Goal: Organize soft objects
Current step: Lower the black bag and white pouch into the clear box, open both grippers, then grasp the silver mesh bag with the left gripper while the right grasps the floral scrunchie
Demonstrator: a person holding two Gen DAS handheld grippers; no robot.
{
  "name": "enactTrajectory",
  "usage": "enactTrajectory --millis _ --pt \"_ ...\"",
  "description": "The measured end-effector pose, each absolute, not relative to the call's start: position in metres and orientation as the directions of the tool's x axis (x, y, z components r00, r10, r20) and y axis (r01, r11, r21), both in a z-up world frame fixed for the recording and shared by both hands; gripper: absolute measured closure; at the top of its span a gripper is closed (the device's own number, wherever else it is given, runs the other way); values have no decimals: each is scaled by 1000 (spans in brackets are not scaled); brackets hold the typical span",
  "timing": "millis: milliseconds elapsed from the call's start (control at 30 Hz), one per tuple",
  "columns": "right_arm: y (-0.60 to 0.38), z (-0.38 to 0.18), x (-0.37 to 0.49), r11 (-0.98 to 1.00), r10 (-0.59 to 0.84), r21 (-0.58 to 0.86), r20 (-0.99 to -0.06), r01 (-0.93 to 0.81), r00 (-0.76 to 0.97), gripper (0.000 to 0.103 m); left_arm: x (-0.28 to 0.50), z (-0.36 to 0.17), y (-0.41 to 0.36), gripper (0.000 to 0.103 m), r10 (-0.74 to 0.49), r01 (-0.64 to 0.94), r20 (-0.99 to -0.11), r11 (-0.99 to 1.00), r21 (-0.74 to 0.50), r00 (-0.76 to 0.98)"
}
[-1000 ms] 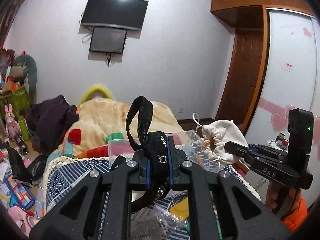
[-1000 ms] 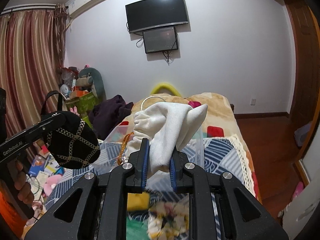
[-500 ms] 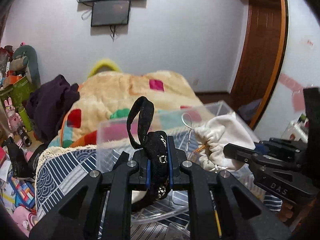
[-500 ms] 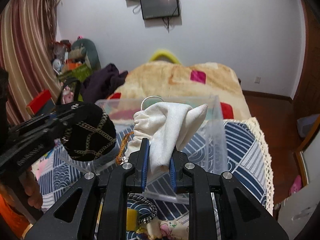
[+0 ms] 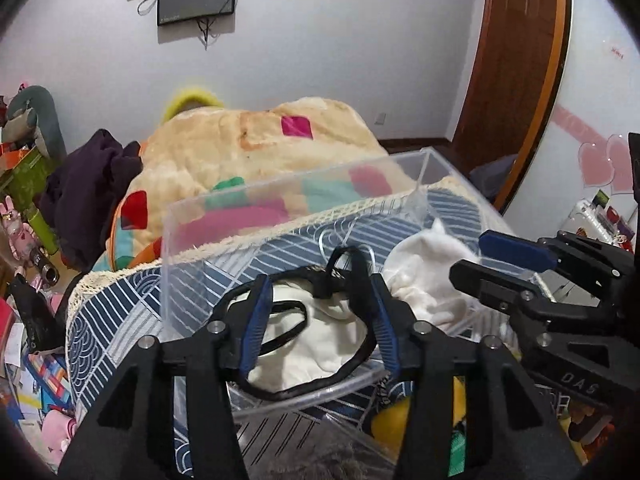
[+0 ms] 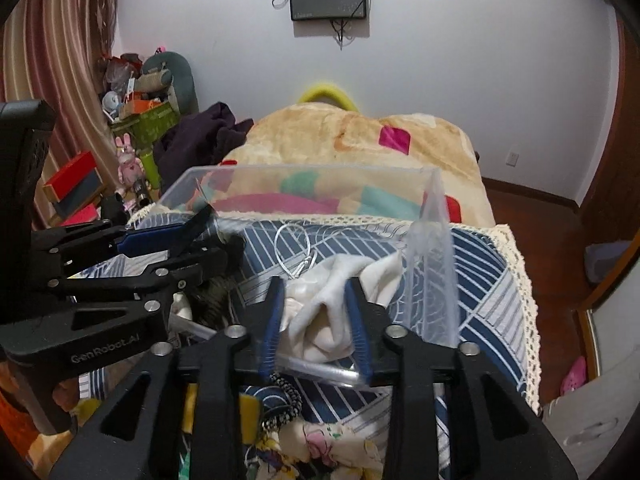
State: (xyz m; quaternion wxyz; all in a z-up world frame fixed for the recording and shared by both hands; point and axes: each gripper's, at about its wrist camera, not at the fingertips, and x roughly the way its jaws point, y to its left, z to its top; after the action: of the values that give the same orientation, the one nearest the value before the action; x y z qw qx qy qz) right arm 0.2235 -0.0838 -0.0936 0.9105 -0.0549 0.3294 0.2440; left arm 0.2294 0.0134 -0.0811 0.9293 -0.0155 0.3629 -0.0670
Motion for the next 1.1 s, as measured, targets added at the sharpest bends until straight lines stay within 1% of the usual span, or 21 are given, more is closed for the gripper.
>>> enactTrajectory --millis 33,133,200,233,267,300,333,367,400,500,567,600,767,900,1100 --pt "-85 -91 222 875 412 61 -618 -481 669 65 224 -76 15 51 -136 114 -662 991 -76 737" --pt "-91 -81 215 876 418 59 -587 -479 693 58 209 -62 16 42 -134 118 -633 991 -68 763" --pt "-97 -74 206 877 426 63 -561 -476 710 53 200 -55 18 33 -135 120 -615 991 -66 777" --pt "-97 -71 204 878 428 65 -554 -475 714 49 193 -50 20 30 -138 123 -604 990 -67 785" --pt "-100 -69 200 878 431 69 -544 -474 720 45 188 -47 21 25 -140 124 -599 990 -68 788" --pt "-104 -67 196 879 433 71 -534 -472 726 43 184 -45 22 19 -140 125 -596 990 -67 791" --pt "-104 -67 194 880 432 71 -529 -469 731 40 178 -42 24 15 -137 124 -592 990 -63 794" --pt "-107 -66 191 882 430 68 -525 -467 735 37 174 -41 25 9 -134 122 -592 991 -60 795" --pt "-109 -67 189 883 427 66 -523 -465 737 36 171 -41 26 6 -131 121 -591 991 -56 796" --pt "-114 -72 181 888 416 61 -528 -455 740 32 159 -45 28 4 -117 123 -598 992 -31 793" --pt "-118 -78 177 890 412 65 -536 -451 737 27 152 -52 28 4 -118 135 -621 991 -19 775" --pt "-120 -83 175 891 410 66 -544 -449 732 26 151 -55 27 4 -119 139 -630 990 -18 767" --pt "-122 -105 168 891 399 72 -595 -449 697 25 146 -80 29 4 -132 162 -694 987 -23 708" --pt "-122 -127 171 889 401 100 -642 -447 653 25 145 -103 27 4 -163 178 -745 982 -60 647" --pt "-122 -150 169 888 383 97 -696 -450 607 25 147 -135 24 4 -176 191 -811 978 -80 559"
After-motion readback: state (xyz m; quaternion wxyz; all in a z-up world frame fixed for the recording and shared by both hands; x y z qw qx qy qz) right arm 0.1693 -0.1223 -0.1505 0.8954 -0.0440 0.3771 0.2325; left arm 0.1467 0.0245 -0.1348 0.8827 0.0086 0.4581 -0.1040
